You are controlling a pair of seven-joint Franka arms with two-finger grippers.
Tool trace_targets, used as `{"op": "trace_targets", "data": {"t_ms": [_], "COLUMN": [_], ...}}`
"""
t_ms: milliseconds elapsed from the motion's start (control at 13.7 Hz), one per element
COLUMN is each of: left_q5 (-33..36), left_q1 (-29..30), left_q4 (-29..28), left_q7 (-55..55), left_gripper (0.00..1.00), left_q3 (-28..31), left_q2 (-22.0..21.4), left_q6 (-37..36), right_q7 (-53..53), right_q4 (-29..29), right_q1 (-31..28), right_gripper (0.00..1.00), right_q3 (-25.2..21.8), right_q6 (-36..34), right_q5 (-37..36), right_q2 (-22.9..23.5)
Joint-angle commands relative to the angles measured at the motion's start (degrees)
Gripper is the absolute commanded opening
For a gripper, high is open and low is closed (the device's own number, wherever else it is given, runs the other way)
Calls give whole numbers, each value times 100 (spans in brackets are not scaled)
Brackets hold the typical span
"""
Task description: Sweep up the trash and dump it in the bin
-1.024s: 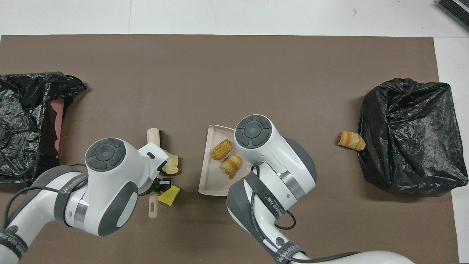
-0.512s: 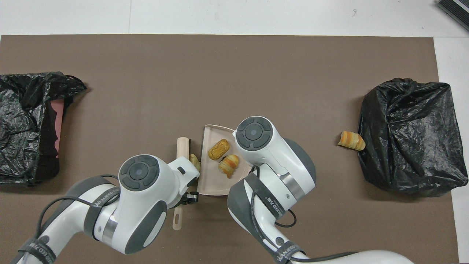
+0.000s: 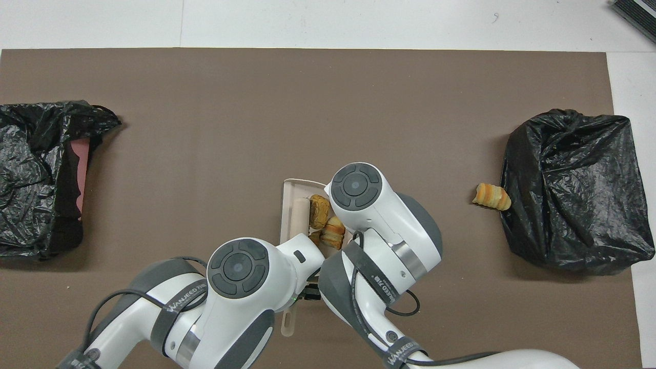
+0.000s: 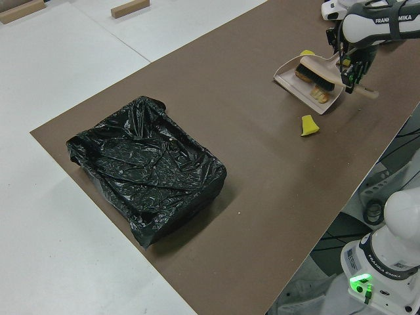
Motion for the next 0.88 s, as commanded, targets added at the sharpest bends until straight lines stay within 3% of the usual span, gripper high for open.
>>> {"op": "trace_targets", "data": {"t_ms": [0, 366, 512, 805], "left_q5": [-73, 462, 804, 823], "left_q1": [14, 410, 489, 892], "left_q4": [360, 80, -437, -1440], "left_q7": [-101, -1355, -1997, -2376], "left_gripper": [0, 0, 0, 0], "left_q3": [142, 151, 142, 142], "left_q2": [-86, -490, -858, -1562], "left_q6": [-884, -2240, -2365, -2225], "right_q7": [-368, -624, -624, -615], "right_q4": [-80, -54, -80, -115], "right_q1": [-68, -68, -68, -51], "right_gripper": [0, 0, 0, 0], "right_q3": [32, 32, 32, 32], "right_q6": [-17, -351, -325, -228], "right_q5": [-91, -3, -3, -3], "right_q2": [-88, -115, -124, -124]}}
